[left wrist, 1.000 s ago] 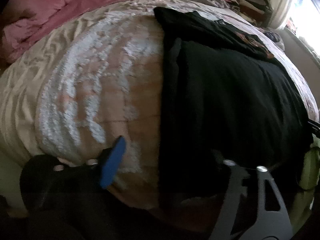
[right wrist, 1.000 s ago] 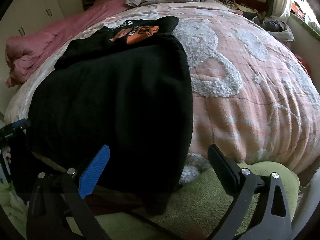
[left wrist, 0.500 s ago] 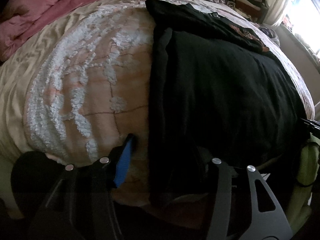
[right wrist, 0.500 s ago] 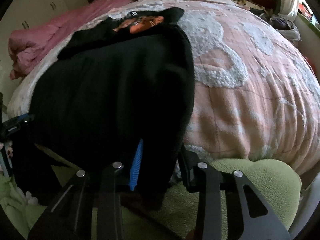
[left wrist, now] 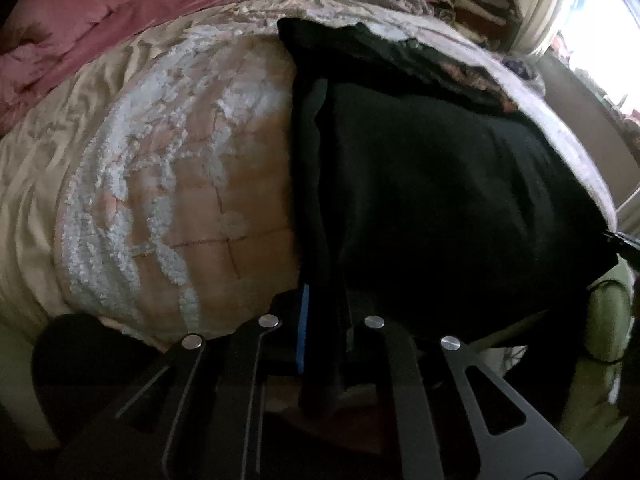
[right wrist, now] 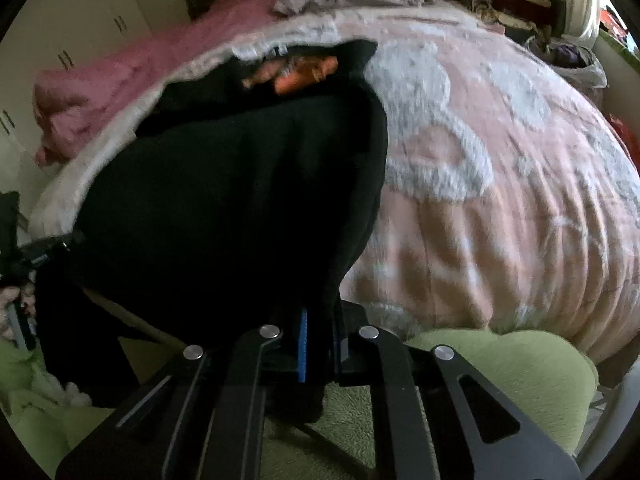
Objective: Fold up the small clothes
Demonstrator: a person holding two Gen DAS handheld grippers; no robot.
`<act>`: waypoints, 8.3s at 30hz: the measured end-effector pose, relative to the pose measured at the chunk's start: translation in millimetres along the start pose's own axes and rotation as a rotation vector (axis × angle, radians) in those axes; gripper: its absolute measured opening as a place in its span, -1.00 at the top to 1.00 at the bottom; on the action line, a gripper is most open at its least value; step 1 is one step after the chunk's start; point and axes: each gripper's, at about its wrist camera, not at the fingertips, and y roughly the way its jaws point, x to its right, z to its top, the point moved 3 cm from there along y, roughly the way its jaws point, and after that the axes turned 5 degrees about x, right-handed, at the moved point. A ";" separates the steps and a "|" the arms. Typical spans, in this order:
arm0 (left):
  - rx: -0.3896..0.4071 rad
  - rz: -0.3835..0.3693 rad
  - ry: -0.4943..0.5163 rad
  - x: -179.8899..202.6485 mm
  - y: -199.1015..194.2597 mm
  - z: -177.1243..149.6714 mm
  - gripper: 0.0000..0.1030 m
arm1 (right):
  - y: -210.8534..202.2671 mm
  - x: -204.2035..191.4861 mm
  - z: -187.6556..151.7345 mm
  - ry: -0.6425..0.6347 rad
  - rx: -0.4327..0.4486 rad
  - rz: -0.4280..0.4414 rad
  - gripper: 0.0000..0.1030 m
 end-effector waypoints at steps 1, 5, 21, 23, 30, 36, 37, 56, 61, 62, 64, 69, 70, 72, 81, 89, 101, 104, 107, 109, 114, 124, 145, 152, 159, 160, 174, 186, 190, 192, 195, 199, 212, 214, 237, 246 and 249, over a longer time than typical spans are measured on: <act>0.012 -0.004 0.003 0.8 -3.7 2.8 0.92 | -4.3 0.1 2.4 0.003 0.016 0.008 0.86; 0.053 -0.024 0.003 6.6 -17.2 13.2 0.92 | -19.3 -0.4 12.7 0.016 0.075 0.033 0.86; 0.134 -0.037 0.002 14.3 -39.4 38.7 0.92 | -38.2 7.7 24.9 0.085 0.166 0.056 0.86; 0.135 -0.038 0.000 14.2 -39.5 38.7 0.92 | -38.8 8.6 25.5 0.092 0.171 0.055 0.86; 0.164 -0.053 -0.028 12.0 -45.4 49.0 0.92 | -44.7 12.2 30.4 0.118 0.207 0.058 0.86; 0.205 -0.060 -0.050 8.2 -47.2 68.4 0.92 | -50.1 14.3 46.3 0.125 0.249 0.061 0.86; 0.210 -0.062 -0.052 8.0 -46.8 72.4 0.92 | -50.1 13.9 49.3 0.125 0.254 0.061 0.86; 0.309 -0.065 -0.147 -21.5 -20.2 159.2 0.92 | -31.1 21.1 159.9 0.127 0.381 0.034 0.86; 0.310 -0.061 -0.169 -27.6 -0.8 185.6 0.92 | -11.6 29.2 189.2 0.149 0.389 0.036 0.86; 0.308 -0.060 -0.174 -28.8 3.1 189.7 0.92 | -5.3 31.7 195.2 0.154 0.388 0.033 0.86; 0.304 -0.054 -0.181 -31.6 13.0 199.0 0.92 | 5.9 36.3 204.8 0.166 0.382 0.032 0.86; 0.282 -0.037 -0.195 -37.8 37.1 217.3 0.92 | 32.9 43.7 226.8 0.171 0.366 0.024 0.86; 0.276 -0.034 -0.199 -39.6 43.7 221.6 0.92 | 37.4 44.2 230.0 0.166 0.363 0.023 0.86; 0.270 -0.036 -0.210 -43.3 52.4 226.8 0.92 | 48.6 46.1 237.6 0.156 0.356 0.014 0.86; 0.205 -0.009 -0.259 -59.5 102.9 232.5 0.85 | 112.6 66.7 244.5 0.216 0.240 -0.014 0.86; 0.257 0.008 -0.318 -79.6 92.1 213.4 0.39 | 123.7 78.8 228.3 0.270 0.221 -0.027 -0.14; 0.296 0.029 -0.154 -54.0 36.6 166.4 0.39 | 66.8 56.8 194.9 0.104 0.292 -0.069 0.13; 0.242 0.011 -0.080 -31.2 45.1 151.4 0.60 | 70.4 45.2 181.5 0.073 0.245 -0.034 0.53; 0.206 0.000 -0.010 -9.0 56.1 145.7 0.71 | 78.3 33.4 172.5 0.039 0.209 -0.014 0.63; 0.194 -0.006 0.037 6.5 61.8 145.8 0.71 | 84.9 27.7 169.4 0.023 0.189 -0.012 0.64; 0.167 0.003 0.124 34.9 81.0 147.7 0.71 | 107.3 21.7 165.6 -0.013 0.134 -0.034 0.67; 0.183 0.045 0.149 45.2 109.6 181.7 0.68 | 140.9 16.0 195.1 -0.083 0.119 -0.061 0.68; 0.227 0.100 -0.147 -45.6 128.3 260.6 0.55 | 154.2 66.3 261.2 0.072 0.261 -0.102 0.50; 0.178 0.025 -0.220 -60.1 120.7 212.9 0.32 | 152.2 78.4 254.1 0.063 0.245 -0.117 0.16; 0.136 -0.079 -0.224 -42.1 128.9 191.6 0.21 | 173.3 84.1 238.0 0.111 0.162 -0.086 0.15; 0.137 -0.081 -0.226 -42.2 129.1 191.2 0.22 | 172.8 84.7 236.3 0.122 0.161 -0.075 0.15; 0.134 -0.071 -0.172 -38.6 114.3 177.0 0.82 | 157.2 83.3 219.7 0.129 0.165 -0.092 0.81; 0.250 -0.002 -0.053 -12.1 65.3 179.1 0.37 | 106.8 56.9 205.5 0.079 0.254 -0.115 0.34; 0.252 0.001 0.003 10.7 62.9 176.0 0.20 | 95.4 17.5 197.3 -0.013 0.271 -0.070 0.18; 0.232 0.009 0.030 21.1 69.6 172.6 0.17 | 97.0 -6.4 191.3 -0.065 0.259 -0.039 0.14; 0.172 0.039 0.058 29.1 85.8 162.4 0.16 | 105.2 -28.9 184.9 -0.124 0.232 -0.036 0.05; 0.141 0.064 0.080 32.0 98.3 149.9 0.10 | 120.1 -25.2 172.9 -0.100 0.152 -0.093 0.04; 0.141 0.048 0.063 34.6 92.3 143.4 0.06 | 133.4 -7.1 155.1 0.004 0.105 -0.098 0.04; 0.140 0.045 0.061 35.2 90.6 141.9 0.06 | 131.3 -5.9 153.3 0.009 0.106 -0.097 0.04; 0.188 0.050 0.035 34.3 55.8 141.3 -0.52 | 77.7 -38.3 157.6 0.006 0.248 -0.029 -0.84; 0.263 0.148 0.031 17.0 33.3 154.6 -0.81 | 53.6 -96.8 165.8 -0.110 0.312 0.061 -0.91; 0.277 0.156 0.017 9.5 27.9 158.1 -0.81 | 49.8 -115.4 169.0 -0.146 0.319 0.082 -0.91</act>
